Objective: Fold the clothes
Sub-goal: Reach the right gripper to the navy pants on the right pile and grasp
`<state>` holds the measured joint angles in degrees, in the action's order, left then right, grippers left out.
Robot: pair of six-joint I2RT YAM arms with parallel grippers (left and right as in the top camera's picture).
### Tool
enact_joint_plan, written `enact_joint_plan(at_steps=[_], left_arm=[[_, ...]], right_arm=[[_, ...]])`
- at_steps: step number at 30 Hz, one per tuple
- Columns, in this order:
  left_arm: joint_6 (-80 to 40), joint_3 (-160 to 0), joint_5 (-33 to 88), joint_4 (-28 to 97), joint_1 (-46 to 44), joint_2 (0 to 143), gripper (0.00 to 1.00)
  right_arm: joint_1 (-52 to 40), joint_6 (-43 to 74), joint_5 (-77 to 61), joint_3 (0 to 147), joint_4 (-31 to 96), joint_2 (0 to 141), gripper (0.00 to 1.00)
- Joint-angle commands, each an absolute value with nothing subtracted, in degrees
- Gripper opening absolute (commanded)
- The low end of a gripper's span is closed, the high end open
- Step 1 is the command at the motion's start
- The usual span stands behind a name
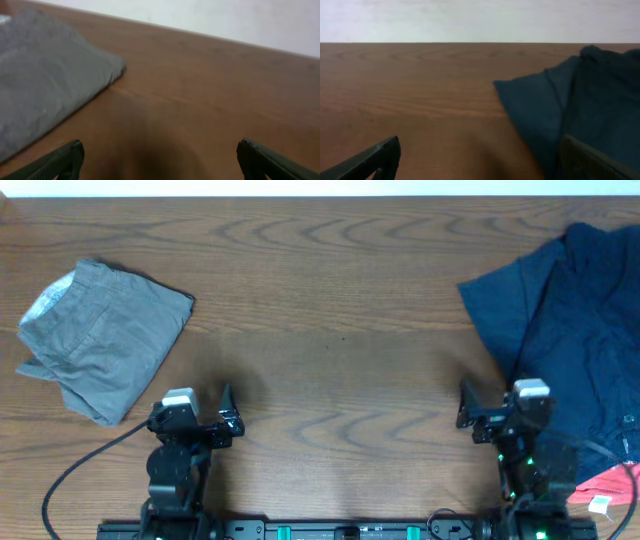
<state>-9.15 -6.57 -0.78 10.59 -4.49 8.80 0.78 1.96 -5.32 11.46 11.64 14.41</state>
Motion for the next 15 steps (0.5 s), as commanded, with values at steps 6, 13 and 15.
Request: enact_joint_plan(at_steps=[6, 13, 15], left_arm=[[-8.8, -24.2, -0.4, 18.6, -4.1, 27.0, 0.98], [-8.8, -37.5, 0.8, 29.6, -4.1, 44.1, 0.98], [-8.8, -39.6, 2.3, 31.1, -4.1, 47.9, 0.98]], right_arm=[[0.0, 2.4, -2.8, 31.0, 20.2, 39.4, 0.99], [0.0, -5.0, 2.2, 51.7, 38.3, 67.1, 0.99], [0.0, -5.0, 2.8, 55.6, 38.4, 73.8, 0.99]])
